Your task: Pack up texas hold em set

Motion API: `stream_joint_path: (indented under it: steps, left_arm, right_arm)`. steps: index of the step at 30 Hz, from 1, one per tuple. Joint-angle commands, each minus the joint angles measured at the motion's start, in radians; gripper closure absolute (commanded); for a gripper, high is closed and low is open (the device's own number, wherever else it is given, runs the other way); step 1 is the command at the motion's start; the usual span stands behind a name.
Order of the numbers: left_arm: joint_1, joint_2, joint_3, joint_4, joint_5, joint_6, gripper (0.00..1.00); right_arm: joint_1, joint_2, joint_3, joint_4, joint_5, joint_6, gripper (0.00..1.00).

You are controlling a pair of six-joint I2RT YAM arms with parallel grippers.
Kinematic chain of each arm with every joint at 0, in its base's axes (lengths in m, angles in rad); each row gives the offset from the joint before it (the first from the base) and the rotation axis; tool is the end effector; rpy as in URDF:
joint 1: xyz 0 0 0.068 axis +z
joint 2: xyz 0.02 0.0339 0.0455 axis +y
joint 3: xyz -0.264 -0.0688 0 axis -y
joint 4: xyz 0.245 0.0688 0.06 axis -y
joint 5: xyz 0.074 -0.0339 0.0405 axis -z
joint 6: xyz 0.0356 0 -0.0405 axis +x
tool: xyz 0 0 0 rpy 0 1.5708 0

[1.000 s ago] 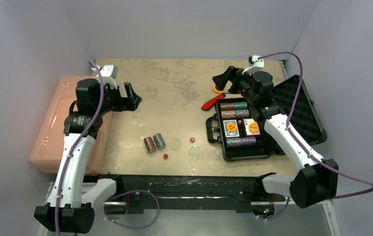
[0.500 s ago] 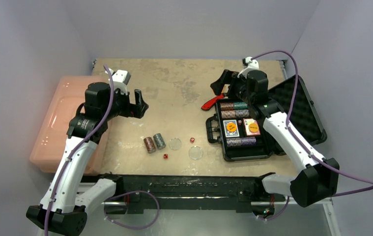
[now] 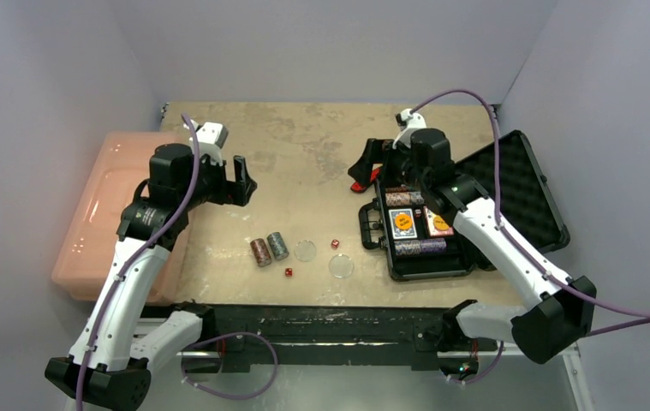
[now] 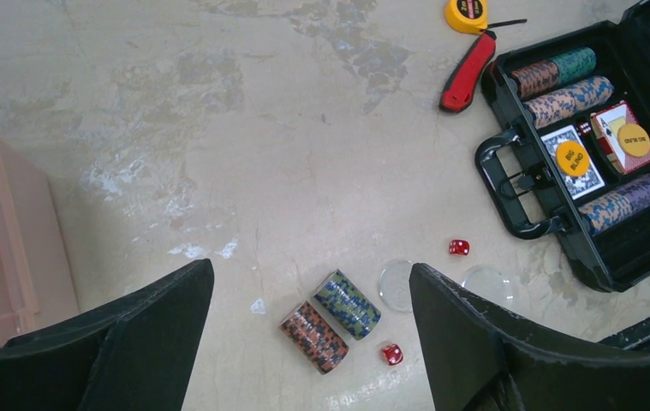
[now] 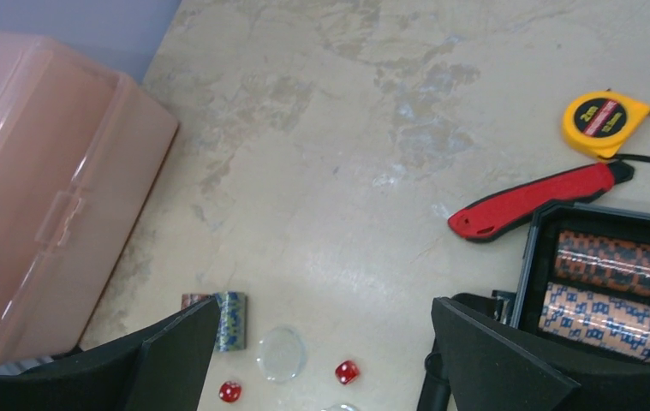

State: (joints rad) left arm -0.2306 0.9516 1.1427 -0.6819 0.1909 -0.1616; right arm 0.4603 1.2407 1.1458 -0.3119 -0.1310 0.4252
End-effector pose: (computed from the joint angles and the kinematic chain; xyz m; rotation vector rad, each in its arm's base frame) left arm 0.1854 -0.0505 0.3826 0.1908 2.0721 -0.4377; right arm 0.2527 0.1305 0.3565 -0.1239 2.0389 0.6963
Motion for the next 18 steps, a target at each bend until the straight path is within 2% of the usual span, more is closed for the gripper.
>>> stream_joint_path:
  steps: [1,9,18]
  left_arm:
    - [-0.004,0.001,0.043,-0.02,-0.063,0.002,0.16]
    - [-0.004,0.003,0.06,-0.054,-0.155,-0.011,0.21]
    - [-0.004,0.024,0.078,-0.077,-0.121,-0.037,0.25]
  right_arm:
    - [0.072,-0.021,0.019,-0.034,0.047,0.01,0.01]
    - [0.182,0.078,0.074,-0.12,0.099,0.042,0.01]
    - [0.249,0.101,-0.003,-0.13,0.128,0.047,0.05]
